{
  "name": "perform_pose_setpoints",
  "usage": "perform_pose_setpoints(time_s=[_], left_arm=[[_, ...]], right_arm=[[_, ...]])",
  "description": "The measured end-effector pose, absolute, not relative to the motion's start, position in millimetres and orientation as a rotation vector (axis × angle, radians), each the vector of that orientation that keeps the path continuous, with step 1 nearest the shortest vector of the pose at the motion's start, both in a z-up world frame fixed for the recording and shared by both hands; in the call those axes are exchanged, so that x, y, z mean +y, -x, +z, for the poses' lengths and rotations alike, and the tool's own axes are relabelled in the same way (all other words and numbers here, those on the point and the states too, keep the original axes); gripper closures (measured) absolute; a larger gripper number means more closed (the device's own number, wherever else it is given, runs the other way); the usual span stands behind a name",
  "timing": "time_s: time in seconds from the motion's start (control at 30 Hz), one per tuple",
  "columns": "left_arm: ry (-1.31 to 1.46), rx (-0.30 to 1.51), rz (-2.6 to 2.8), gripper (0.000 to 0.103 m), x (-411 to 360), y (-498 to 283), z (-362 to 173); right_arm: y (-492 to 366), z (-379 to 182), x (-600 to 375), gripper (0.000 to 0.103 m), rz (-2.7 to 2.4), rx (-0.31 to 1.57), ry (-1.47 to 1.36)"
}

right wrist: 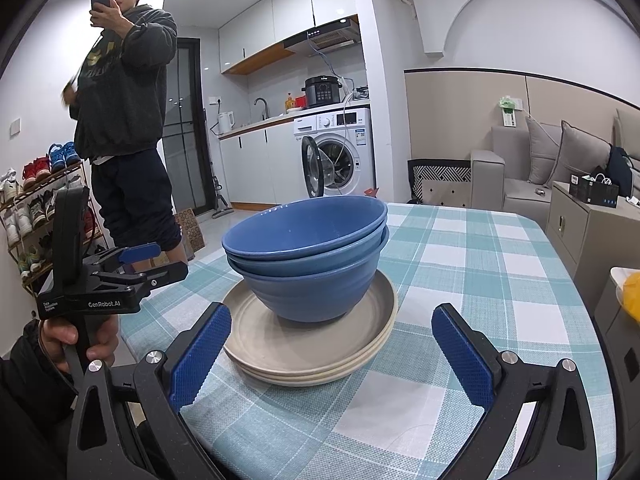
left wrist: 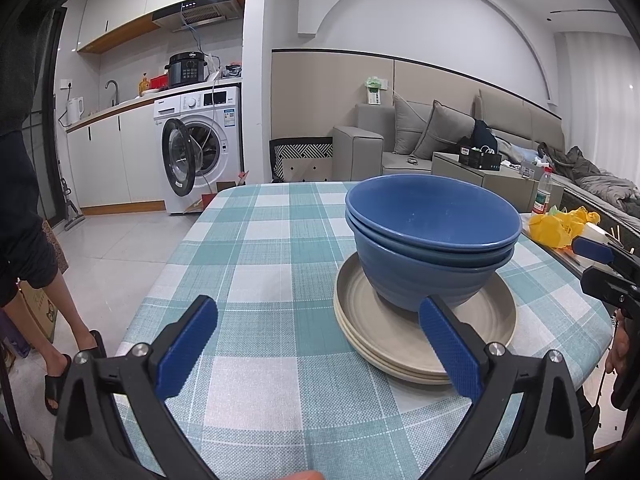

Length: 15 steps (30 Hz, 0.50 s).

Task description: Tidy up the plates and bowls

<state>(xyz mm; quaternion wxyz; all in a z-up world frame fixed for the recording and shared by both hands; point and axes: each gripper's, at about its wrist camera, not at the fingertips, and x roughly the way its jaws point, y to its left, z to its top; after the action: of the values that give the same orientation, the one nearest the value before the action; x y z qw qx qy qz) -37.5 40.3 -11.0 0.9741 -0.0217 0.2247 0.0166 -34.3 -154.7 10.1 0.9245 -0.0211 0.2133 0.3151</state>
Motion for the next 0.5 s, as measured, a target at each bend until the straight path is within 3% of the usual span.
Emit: perform_pose_setpoints(time_s=[0.5], left_arm=[[0.040,0.450,0.034,0.001,40.4,38.7,-9.3]], right_arm=[[34.2,10.0,-153.7,0.001,0.648,0.436,0.043]])
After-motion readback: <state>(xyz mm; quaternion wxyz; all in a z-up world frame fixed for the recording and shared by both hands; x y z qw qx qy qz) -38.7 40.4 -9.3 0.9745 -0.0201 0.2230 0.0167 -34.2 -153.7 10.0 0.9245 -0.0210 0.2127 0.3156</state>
